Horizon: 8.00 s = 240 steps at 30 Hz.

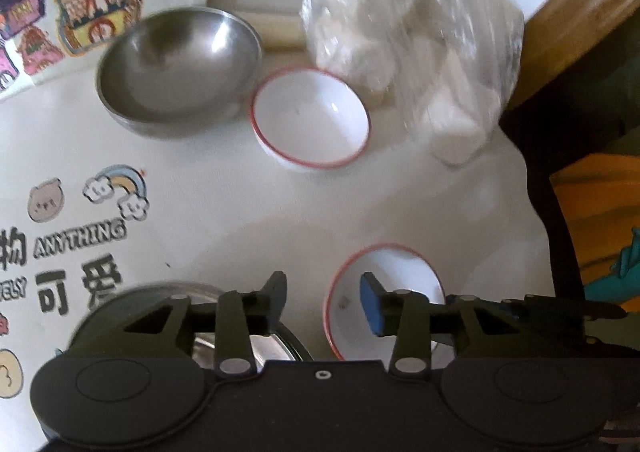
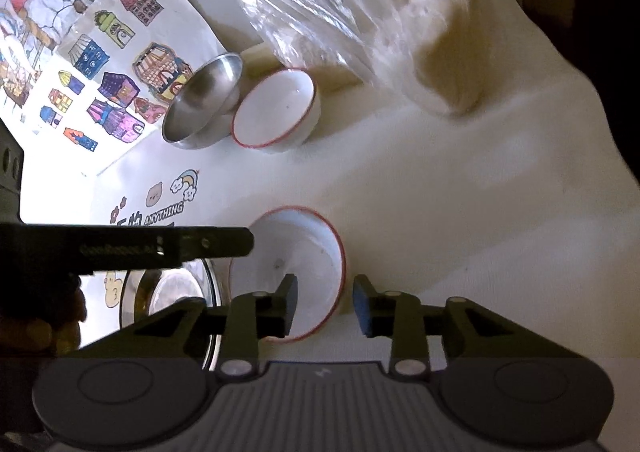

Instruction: Organize plates and bowls

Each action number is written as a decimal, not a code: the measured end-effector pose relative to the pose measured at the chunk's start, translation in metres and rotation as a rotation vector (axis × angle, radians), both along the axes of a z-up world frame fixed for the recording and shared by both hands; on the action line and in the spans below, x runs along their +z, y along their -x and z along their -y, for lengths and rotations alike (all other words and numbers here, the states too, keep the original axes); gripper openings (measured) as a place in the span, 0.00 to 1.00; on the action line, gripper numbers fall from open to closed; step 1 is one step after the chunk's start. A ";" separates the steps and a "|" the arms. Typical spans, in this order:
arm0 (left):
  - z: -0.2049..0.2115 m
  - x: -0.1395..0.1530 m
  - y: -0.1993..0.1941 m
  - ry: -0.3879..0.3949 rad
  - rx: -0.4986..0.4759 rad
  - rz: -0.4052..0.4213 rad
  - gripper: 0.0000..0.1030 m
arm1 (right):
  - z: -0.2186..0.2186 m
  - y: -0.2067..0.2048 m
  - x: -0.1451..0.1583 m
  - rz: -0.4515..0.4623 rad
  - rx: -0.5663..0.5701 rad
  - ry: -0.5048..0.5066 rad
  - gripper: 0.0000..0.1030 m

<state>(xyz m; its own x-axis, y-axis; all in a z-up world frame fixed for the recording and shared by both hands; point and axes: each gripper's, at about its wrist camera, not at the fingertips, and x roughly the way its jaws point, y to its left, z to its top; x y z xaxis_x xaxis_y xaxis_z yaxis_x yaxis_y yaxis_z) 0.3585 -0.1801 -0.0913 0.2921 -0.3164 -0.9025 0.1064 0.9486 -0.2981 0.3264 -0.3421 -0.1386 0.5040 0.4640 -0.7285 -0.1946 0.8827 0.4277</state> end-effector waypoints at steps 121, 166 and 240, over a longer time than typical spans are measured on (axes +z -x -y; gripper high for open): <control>0.106 -0.025 0.056 0.004 -0.376 -0.117 0.18 | 0.070 0.119 -0.007 0.018 -0.202 0.188 0.20; 0.021 0.011 -0.005 -0.190 -0.116 0.053 0.99 | 0.033 0.036 0.035 0.172 0.015 0.235 1.00; 0.093 0.036 0.006 0.074 -0.330 0.043 0.05 | 0.057 0.071 0.044 0.101 -0.212 0.018 0.07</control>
<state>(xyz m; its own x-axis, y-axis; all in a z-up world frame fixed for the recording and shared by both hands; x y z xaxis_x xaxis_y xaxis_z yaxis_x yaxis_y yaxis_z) 0.3527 -0.2731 -0.0553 0.2003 -0.4642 -0.8628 0.4177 0.8370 -0.3534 0.2555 -0.3990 -0.0943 0.6592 0.3273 -0.6770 -0.0448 0.9158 0.3991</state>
